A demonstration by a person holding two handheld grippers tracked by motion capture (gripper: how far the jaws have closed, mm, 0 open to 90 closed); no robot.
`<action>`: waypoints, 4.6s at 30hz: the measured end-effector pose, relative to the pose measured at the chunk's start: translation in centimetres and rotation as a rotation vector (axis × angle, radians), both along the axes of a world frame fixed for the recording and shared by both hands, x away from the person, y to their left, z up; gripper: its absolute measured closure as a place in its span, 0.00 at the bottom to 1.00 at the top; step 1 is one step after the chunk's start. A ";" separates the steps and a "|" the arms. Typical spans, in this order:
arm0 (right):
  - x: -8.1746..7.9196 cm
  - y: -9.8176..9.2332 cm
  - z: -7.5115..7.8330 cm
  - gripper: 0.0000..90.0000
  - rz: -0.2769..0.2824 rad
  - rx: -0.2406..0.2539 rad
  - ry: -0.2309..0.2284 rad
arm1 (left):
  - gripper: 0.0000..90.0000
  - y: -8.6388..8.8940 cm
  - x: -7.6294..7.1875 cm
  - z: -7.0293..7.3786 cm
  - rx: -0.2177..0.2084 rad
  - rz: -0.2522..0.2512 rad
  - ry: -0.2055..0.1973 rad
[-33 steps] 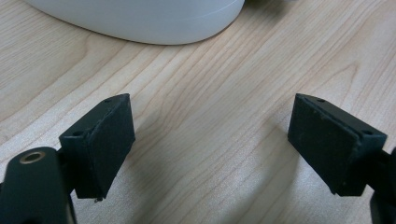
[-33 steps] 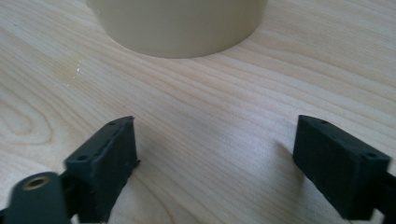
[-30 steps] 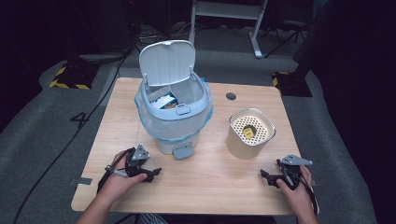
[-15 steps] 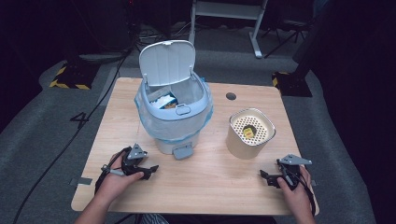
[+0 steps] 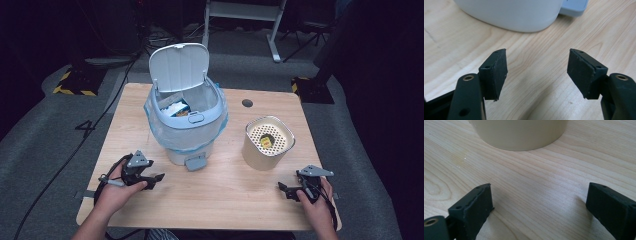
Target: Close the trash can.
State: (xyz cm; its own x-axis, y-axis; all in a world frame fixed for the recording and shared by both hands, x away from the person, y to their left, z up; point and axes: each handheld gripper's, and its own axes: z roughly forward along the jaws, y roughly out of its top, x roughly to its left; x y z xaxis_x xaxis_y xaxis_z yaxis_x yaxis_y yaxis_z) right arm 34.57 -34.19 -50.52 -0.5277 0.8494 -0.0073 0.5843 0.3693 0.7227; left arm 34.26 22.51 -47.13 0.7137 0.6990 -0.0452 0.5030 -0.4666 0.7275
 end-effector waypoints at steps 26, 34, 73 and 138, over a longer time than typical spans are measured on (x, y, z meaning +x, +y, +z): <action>0.5 -0.1 0.0 0.05 0.039 -0.001 0.005 | 0.38 2.6 0.1 11.4 -0.150 -0.100 -0.080; 0.5 -0.2 0.0 0.05 0.042 -0.001 0.005 | 0.39 3.0 0.8 14.0 -0.225 -0.083 -0.153; 0.5 -0.2 0.0 0.05 0.042 -0.002 0.005 | 0.41 1.4 9.4 25.8 -0.347 0.102 -0.386; 0.7 0.6 -0.1 0.00 0.054 -0.013 0.012 | 0.86 -6.0 8.4 20.2 -0.294 -0.104 -0.146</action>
State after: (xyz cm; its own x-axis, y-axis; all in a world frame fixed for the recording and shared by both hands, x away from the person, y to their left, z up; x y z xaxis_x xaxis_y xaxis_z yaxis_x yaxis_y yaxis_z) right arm 35.25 -33.60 -50.60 -0.5730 0.8195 -0.0114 0.5716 0.4096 0.7110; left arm 42.67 16.53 -26.90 0.7942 0.5946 -0.1255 0.3441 -0.2698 0.8993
